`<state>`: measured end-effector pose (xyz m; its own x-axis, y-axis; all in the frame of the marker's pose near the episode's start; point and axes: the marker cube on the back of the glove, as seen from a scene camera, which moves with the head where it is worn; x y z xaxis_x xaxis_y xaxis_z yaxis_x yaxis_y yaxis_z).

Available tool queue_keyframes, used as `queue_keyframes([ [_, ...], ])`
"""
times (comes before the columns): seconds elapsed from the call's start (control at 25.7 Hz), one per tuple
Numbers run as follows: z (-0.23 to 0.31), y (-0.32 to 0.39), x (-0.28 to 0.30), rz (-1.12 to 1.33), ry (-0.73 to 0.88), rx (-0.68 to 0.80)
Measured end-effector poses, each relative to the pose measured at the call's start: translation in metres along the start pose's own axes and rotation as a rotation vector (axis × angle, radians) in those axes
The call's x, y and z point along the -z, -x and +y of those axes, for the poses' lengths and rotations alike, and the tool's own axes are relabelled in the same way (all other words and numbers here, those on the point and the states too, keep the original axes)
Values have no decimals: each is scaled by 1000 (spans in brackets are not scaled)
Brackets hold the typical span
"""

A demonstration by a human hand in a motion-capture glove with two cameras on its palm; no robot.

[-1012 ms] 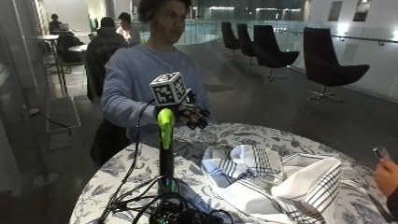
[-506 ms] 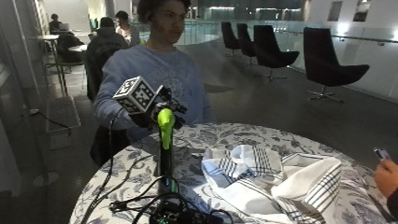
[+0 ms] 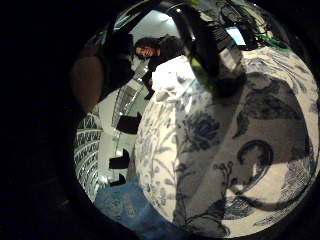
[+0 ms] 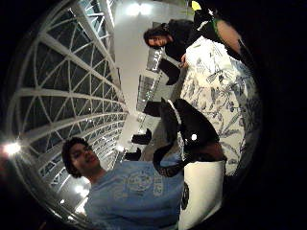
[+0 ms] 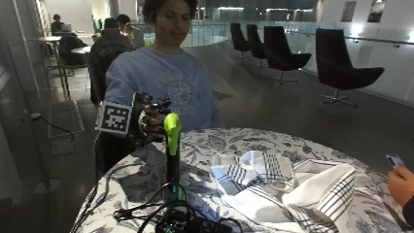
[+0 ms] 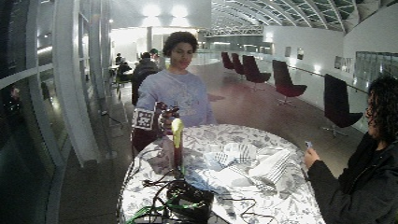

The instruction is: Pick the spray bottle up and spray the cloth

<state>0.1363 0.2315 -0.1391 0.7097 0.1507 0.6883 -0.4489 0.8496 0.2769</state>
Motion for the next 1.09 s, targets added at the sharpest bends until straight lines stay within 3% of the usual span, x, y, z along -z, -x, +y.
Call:
queue_keyframes([
  [0.16,-19,-11,1,22,-169,-29],
  [0.54,-71,-57,12,92,-321,-160],
  [0.74,-103,-82,10,24,-324,-254],
  [1.09,-130,-98,-7,40,-250,-267],
])
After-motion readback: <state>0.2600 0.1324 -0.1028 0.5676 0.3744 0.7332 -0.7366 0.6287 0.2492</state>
